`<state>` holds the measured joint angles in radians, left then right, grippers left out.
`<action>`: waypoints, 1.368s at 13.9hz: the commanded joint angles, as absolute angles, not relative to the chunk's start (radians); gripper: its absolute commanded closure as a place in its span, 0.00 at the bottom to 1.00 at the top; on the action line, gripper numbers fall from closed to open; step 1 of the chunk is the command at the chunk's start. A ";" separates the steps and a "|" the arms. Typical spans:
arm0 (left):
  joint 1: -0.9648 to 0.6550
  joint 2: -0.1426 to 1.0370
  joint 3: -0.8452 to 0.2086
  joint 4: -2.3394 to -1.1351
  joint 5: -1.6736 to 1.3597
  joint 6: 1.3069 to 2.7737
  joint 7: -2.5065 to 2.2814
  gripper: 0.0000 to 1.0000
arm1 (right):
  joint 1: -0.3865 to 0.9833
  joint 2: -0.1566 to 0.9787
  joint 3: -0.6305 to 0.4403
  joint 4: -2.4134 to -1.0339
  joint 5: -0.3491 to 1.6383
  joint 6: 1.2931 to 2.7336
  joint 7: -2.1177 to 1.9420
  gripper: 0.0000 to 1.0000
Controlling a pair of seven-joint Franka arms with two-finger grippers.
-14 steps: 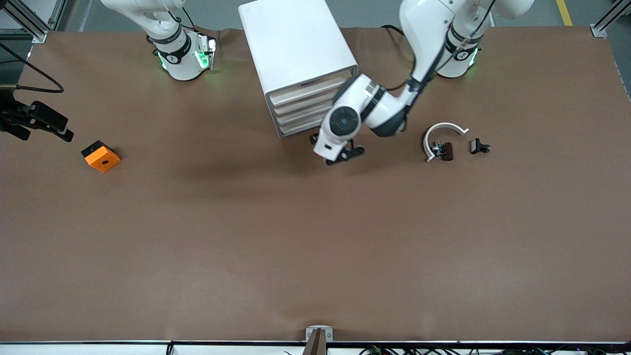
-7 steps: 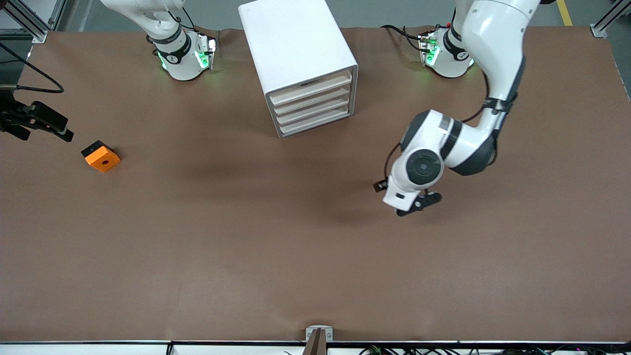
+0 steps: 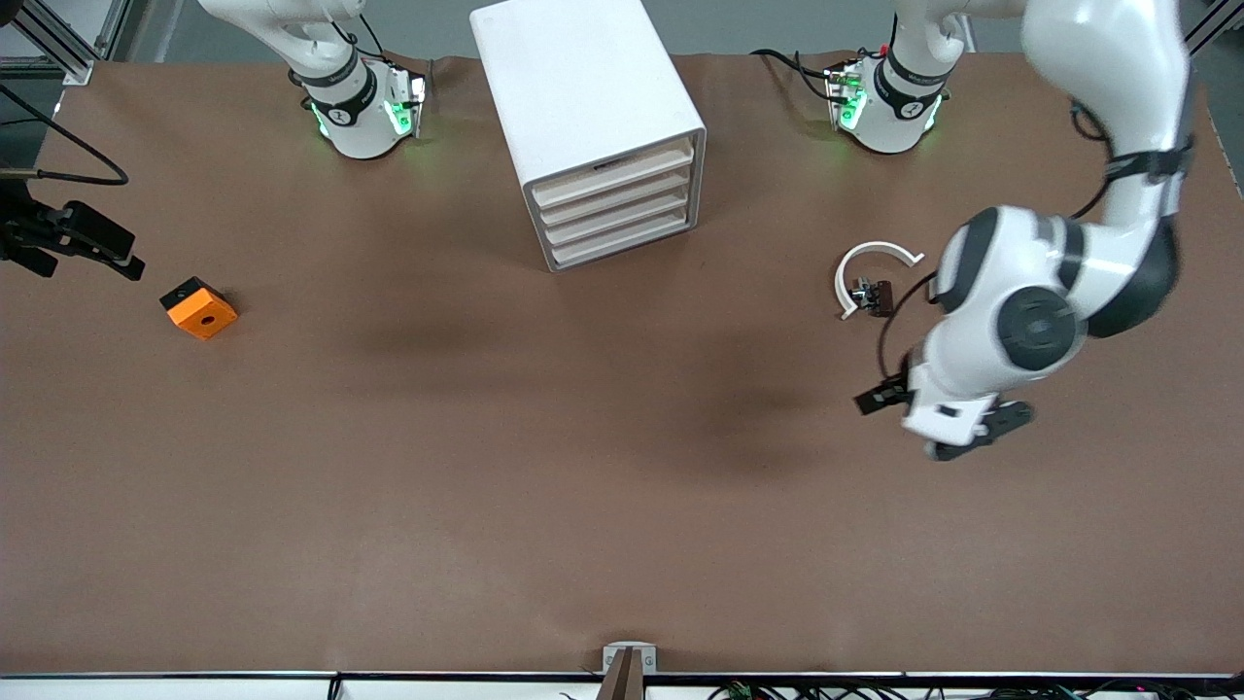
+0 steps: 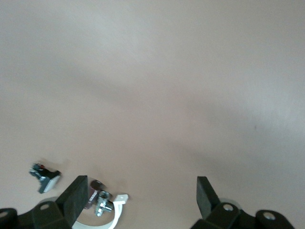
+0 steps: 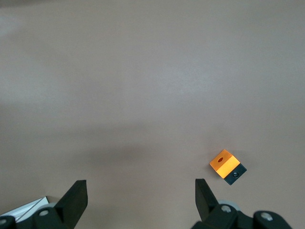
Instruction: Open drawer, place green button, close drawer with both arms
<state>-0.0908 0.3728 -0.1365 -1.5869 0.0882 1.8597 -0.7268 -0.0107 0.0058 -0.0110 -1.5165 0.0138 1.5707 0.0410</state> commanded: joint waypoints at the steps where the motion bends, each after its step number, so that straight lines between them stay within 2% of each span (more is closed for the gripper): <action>1: -0.008 0.302 -0.147 -1.547 0.100 1.783 -0.713 0.00 | -0.023 0.014 -0.002 -1.494 -0.006 1.555 0.029 0.00; 4: 0.050 0.305 -0.146 -1.421 0.097 1.665 -0.533 0.00 | -0.025 0.014 -0.002 -1.494 -0.009 1.554 0.031 0.00; 6: 0.086 0.293 -0.152 -1.404 0.100 1.619 -0.427 0.00 | -0.026 0.014 -0.003 -1.493 -0.009 1.555 0.031 0.00; 9: 0.097 0.212 -0.115 -1.414 0.097 1.603 -0.257 0.00 | -0.026 0.012 -0.003 -1.493 -0.021 1.555 0.029 0.00; 13: 0.104 0.036 -0.100 -1.560 0.095 1.568 -0.109 0.00 | -0.025 0.012 -0.002 -1.493 -0.023 1.555 0.029 0.00; 19: 0.153 -0.104 -0.100 -1.704 -0.023 1.557 -0.066 0.00 | -0.026 0.012 -0.003 -1.493 -0.021 1.555 0.028 0.00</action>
<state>0.1108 -0.0456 -0.0951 -1.6195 0.0415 1.5425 -0.1006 -0.0114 0.0059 -0.0136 -1.5136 -0.0058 1.5704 0.0409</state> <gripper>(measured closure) 0.000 0.000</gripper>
